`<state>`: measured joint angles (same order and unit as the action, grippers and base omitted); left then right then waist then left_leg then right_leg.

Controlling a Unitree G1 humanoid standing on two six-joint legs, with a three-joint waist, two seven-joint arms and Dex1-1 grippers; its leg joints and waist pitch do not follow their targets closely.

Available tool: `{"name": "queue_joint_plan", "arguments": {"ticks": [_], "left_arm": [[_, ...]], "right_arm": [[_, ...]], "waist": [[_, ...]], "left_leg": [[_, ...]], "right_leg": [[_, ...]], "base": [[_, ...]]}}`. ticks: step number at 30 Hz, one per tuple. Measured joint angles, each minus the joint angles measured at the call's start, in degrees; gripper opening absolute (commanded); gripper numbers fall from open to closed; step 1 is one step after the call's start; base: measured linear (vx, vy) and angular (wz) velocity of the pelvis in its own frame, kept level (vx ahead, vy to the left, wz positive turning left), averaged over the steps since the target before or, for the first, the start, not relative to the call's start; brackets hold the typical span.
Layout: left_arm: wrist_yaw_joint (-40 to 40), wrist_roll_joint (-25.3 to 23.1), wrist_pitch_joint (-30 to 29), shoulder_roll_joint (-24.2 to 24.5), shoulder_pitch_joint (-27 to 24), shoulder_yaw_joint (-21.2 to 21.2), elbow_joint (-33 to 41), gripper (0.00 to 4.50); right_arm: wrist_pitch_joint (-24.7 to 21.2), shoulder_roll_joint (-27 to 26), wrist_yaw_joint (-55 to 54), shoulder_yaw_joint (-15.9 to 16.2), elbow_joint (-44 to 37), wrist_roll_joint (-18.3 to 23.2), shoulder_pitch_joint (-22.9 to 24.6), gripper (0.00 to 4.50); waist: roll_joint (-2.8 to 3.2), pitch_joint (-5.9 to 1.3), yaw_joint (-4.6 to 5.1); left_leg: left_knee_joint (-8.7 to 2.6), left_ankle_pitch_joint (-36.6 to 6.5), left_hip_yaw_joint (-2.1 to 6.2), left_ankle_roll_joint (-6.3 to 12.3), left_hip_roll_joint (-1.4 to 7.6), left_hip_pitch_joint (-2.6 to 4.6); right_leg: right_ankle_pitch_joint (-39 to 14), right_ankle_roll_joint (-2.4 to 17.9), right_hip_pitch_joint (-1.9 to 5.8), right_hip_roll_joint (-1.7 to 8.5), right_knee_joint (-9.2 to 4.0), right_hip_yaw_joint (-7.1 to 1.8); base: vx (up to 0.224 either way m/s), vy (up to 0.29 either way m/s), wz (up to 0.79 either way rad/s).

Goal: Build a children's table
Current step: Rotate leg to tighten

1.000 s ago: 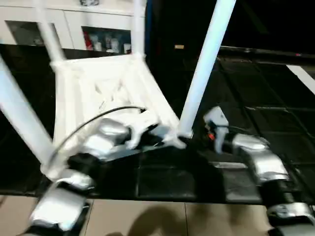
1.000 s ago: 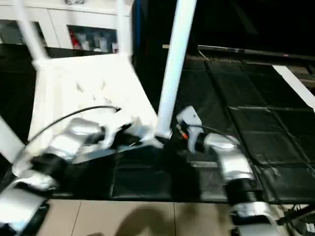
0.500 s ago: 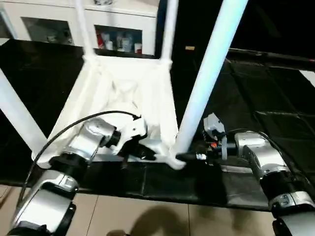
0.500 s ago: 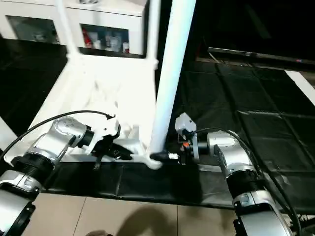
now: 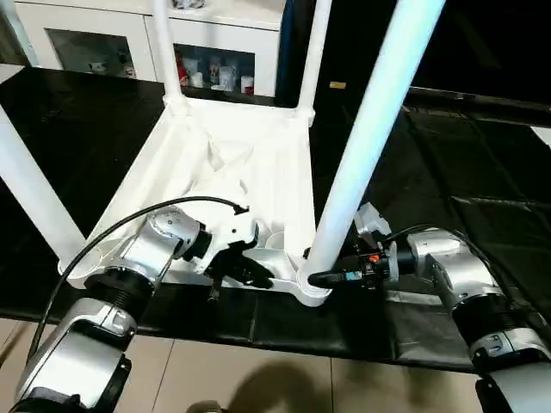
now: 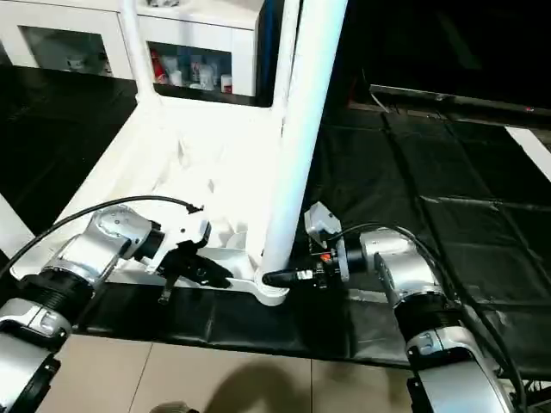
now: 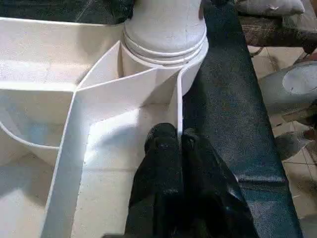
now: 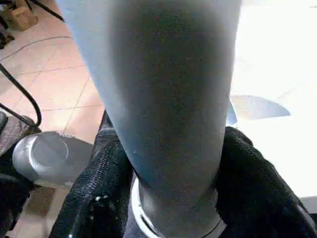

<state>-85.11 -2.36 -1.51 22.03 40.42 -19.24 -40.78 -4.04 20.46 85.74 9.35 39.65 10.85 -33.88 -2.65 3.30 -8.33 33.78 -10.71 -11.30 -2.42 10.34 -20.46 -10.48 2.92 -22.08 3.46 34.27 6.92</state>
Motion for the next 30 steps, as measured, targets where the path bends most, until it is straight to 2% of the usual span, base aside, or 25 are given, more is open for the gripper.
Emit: {"name": "queue_joint_plan", "arguments": {"ticks": [5,9,12,13,16,18,22,25,28,30], "left_arm": [[-0.19,0.19,-0.19,0.03,0.0,0.11,0.0,0.0],[3.11,0.25,-4.6,-0.85,-0.08,1.04,0.0,0.0],[7.83,0.18,-7.86,-2.34,-0.65,2.21,0.75,0.0],[10.0,0.03,-9.76,-3.26,-0.7,2.79,0.83,0.0],[17.2,-0.27,-14.85,-6.55,-0.45,4.41,1.09,0.0],[21.87,-0.34,-17.61,-9.13,-0.31,5.45,1.08,0.0],[32.99,-1.65,-19.88,-14.03,1.03,7.77,-1.14,0.0],[38.68,-1.86,-20.09,-16.49,1.67,8.64,-2.46,0.0],[41.31,-1.84,-20.31,-17.65,2.61,9.38,-3.94,0.0],[41.55,-1.8,-20.68,-17.76,2.71,9.51,-3.88,0.0]], "right_arm": [[0.44,-0.17,0.09,0.0,0.04,0.04,-0.04,2.07],[1.02,-1.27,-3.93,-1.03,-0.25,0.0,0.89,2.03],[-0.95,-2.03,-9.8,-2.63,-1.69,-0.24,2.35,2.0],[-2.39,-2.33,-12.93,-3.31,-2.94,-0.65,2.96,2.0],[-6.5,-4.03,-23.3,-5.6,-4.91,-2.38,3.11,1.99],[-8.98,-5.62,-29.99,-7.27,-5.72,-3.19,3.09,1.98],[-11.69,-11.9,-46.52,-11.04,-5.52,-5.05,1.92,1.98],[-11.89,-13.97,-53.99,-11.55,-4.94,-6.6,0.96,1.98],[-11.82,-15.49,-58.64,-11.55,-4.8,-8.47,0.43,1.98],[-11.89,-15.73,-59.37,-11.55,-5.26,-8.8,0.55,2.65]], "waist": [[0.04,0.0,0.0],[0.27,0.0,0.1],[0.36,-0.05,0.39],[0.4,-0.07,0.61],[0.49,-0.13,2.53],[0.58,-0.2,3.36],[0.82,-0.36,4.14],[1.14,-0.58,4.51],[1.18,-0.62,4.73],[1.18,-0.62,4.81]], "left_leg": [[0.04,0.0,0.0,0.0,0.0,0.01],[0.1,0.02,0.01,-0.02,0.01,0.07],[0.1,0.04,0.01,-0.07,0.02,0.2],[0.1,0.05,0.0,-0.08,0.02,0.32],[0.1,0.07,0.0,-0.11,0.01,0.48],[0.09,0.07,0.02,-0.13,0.01,0.49],[0.04,0.11,0.13,-0.19,0.0,0.52],[0.05,0.11,0.16,-0.18,-0.02,0.58],[0.04,0.11,0.16,-0.16,-0.05,0.51],[0.04,0.1,0.15,-0.14,-0.07,0.49]], "right_leg": [[0.0,0.0,0.0,0.0,0.05,0.0],[0.02,0.04,0.01,0.0,0.13,-0.01],[0.05,0.08,0.08,0.0,0.15,-0.02],[0.06,0.09,0.14,0.0,0.16,-0.04],[-0.09,-0.2,0.24,0.0,0.16,-0.04],[-0.09,-0.21,0.25,-0.01,0.16,-0.04],[-0.09,-0.22,0.28,-0.04,0.12,0.03],[-0.07,-0.25,0.29,-0.04,-0.08,0.04],[-0.05,-0.27,0.26,-0.03,-0.21,0.03],[-0.05,-0.28,0.26,-0.02,-0.25,0.01]], "base": [[0.0,0.0,0.0],[0.0,0.0,0.0],[0.0,0.0,0.0],[0.0,0.0,0.0],[0.0,0.0,0.0],[0.0,0.0,0.0],[0.0,0.0,0.0],[0.0,0.0,0.0],[0.0,0.0,0.0],[0.0,0.0,0.0]]}}
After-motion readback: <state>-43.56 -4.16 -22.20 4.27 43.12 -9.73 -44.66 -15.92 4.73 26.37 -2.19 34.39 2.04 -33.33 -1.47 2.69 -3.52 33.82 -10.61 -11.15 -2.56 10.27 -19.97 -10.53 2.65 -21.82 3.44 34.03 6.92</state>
